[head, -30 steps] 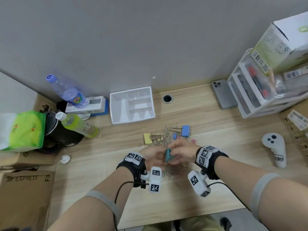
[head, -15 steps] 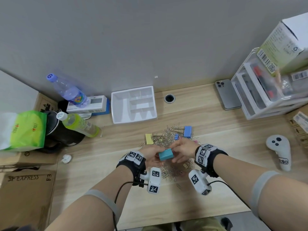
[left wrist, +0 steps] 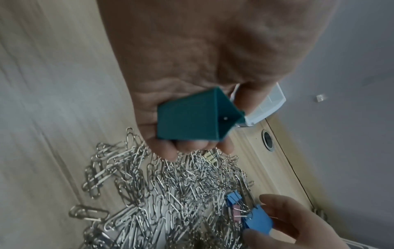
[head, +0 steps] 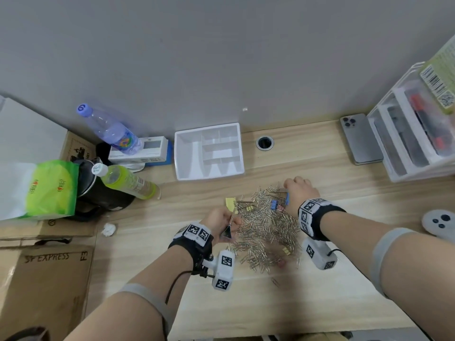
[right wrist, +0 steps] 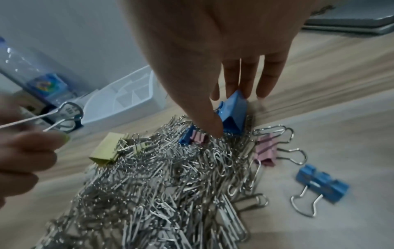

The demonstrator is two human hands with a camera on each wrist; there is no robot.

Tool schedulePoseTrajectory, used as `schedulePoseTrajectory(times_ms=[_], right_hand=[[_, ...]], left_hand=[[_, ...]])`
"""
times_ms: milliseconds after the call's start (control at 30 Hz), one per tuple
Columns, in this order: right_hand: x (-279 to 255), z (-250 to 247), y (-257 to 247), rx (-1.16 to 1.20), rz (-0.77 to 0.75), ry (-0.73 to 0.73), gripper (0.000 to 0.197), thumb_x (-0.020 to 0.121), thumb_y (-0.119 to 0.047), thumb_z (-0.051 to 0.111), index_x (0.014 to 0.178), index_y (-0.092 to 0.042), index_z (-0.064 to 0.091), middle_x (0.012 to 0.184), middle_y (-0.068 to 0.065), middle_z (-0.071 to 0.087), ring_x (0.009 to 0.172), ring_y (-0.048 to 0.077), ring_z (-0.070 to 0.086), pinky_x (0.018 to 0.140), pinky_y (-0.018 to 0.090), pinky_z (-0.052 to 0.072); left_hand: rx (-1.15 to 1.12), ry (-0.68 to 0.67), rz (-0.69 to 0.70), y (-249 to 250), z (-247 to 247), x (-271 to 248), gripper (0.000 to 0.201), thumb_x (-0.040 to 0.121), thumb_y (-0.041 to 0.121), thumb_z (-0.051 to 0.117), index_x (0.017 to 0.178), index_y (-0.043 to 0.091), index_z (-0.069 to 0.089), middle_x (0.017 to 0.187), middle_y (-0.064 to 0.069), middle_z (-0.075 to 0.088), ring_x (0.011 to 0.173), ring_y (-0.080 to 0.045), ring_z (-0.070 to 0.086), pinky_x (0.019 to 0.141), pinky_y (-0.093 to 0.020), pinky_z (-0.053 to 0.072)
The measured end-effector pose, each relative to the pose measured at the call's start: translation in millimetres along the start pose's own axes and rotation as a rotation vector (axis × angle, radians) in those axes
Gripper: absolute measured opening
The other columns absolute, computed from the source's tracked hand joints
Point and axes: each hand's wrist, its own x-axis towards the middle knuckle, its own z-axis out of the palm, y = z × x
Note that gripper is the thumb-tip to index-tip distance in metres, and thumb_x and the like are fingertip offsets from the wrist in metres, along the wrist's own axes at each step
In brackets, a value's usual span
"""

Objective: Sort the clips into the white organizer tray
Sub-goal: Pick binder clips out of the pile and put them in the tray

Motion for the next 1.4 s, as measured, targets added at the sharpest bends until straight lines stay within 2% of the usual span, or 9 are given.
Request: schedulePoseTrajectory(times_ms=[133, 400, 467, 567, 733, 900, 1067, 1200, 1400], right_hand=[[3, -3, -3, -0.060, -0.018, -0.050, 0.048, 0.075, -0.014, 0.067, 0.119, -0.015, 0.047, 0.116, 0.007, 0.052, 0.109, 0.027, 0.049, 0.080, 0.038, 0.047], [-3, -45, -6, 0.119, -0.074, -0.440, 0.031, 0.056, -0.029, 0.076, 0.080, -0.013, 0.066, 0.066, -0.002, 0.060, 0.060, 0.017, 0.057, 0.059, 0.031, 0.052], [-5, -49, -8, 0.335, -0.062, -0.508, 0.046, 0.053, -0.028, 0.079, 0.094, -0.007, 0.071, 0.072, 0.003, 0.067, 0.064, 0.018, 0.062, 0.070, 0.039, 0.058], [-12, -50, -22, 0.644, -0.052, -0.600, 0.027, 0.075, -0.007, 0.074, 0.101, 0.001, 0.068, 0.088, 0.013, 0.070, 0.078, 0.020, 0.069, 0.085, 0.040, 0.058], [-27, -39, -49, 0.861, -0.108, -0.791, 0.032, 0.086, 0.005, 0.063, 0.117, 0.010, 0.059, 0.105, 0.020, 0.067, 0.097, 0.025, 0.068, 0.087, 0.037, 0.057], [-29, -17, -62, 0.828, -0.144, -0.852, 0.032, 0.086, 0.003, 0.061, 0.114, -0.012, 0.069, 0.116, 0.016, 0.069, 0.101, 0.019, 0.069, 0.087, 0.035, 0.056], [-27, -6, -64, 0.356, -0.227, -0.492, 0.026, 0.081, -0.017, 0.070, 0.106, -0.023, 0.071, 0.100, -0.001, 0.072, 0.087, 0.013, 0.069, 0.080, 0.029, 0.057], [-20, 0, -67, 0.133, -0.243, -0.238, 0.021, 0.081, -0.008, 0.058, 0.089, -0.025, 0.067, 0.087, -0.008, 0.066, 0.082, 0.015, 0.067, 0.077, 0.031, 0.059], [-1, 6, -91, 0.121, -0.273, -0.093, 0.024, 0.081, -0.013, 0.061, 0.102, -0.025, 0.064, 0.103, -0.003, 0.066, 0.094, 0.021, 0.063, 0.081, 0.030, 0.053]], left_hand=[[0.038, 0.004, -0.020, 4, -2, 2, 0.050, 0.089, 0.055, 0.048, 0.058, 0.017, 0.047, 0.051, 0.001, 0.035, 0.048, -0.017, 0.037, 0.059, -0.029, 0.040], [0.182, 0.065, 0.040, 20, 3, 5, 0.042, 0.088, 0.042, 0.065, 0.059, 0.019, 0.045, 0.048, 0.001, 0.038, 0.045, -0.015, 0.041, 0.051, -0.029, 0.041], [0.220, 0.056, 0.075, 25, 6, 4, 0.037, 0.082, 0.045, 0.071, 0.066, 0.018, 0.051, 0.049, 0.002, 0.040, 0.046, -0.015, 0.043, 0.054, -0.030, 0.043], [0.207, 0.051, 0.132, 28, 9, 4, 0.046, 0.068, 0.056, 0.077, 0.081, 0.015, 0.062, 0.051, 0.005, 0.041, 0.046, -0.014, 0.045, 0.057, -0.031, 0.045], [0.034, -0.020, 0.220, 19, 9, 7, 0.040, 0.085, 0.039, 0.069, 0.106, 0.006, 0.062, 0.054, 0.002, 0.040, 0.046, -0.014, 0.040, 0.049, -0.028, 0.043], [0.008, 0.031, 0.196, 4, 0, -1, 0.034, 0.095, 0.031, 0.057, 0.067, 0.015, 0.050, 0.048, 0.004, 0.040, 0.047, -0.013, 0.036, 0.054, -0.028, 0.034], [-0.065, 0.160, 0.163, -13, -24, -5, 0.032, 0.093, 0.029, 0.060, 0.064, 0.016, 0.057, 0.059, 0.004, 0.054, 0.063, -0.015, 0.046, 0.064, -0.031, 0.038], [-0.130, 0.223, 0.127, -22, -43, -12, 0.021, 0.089, 0.027, 0.064, 0.073, 0.014, 0.059, 0.066, -0.005, 0.067, 0.081, -0.028, 0.064, 0.075, -0.039, 0.048], [-0.108, 0.228, 0.122, -34, -69, -22, 0.038, 0.090, 0.020, 0.063, 0.056, 0.010, 0.052, 0.061, -0.011, 0.064, 0.048, -0.020, 0.055, 0.058, -0.029, 0.045]])
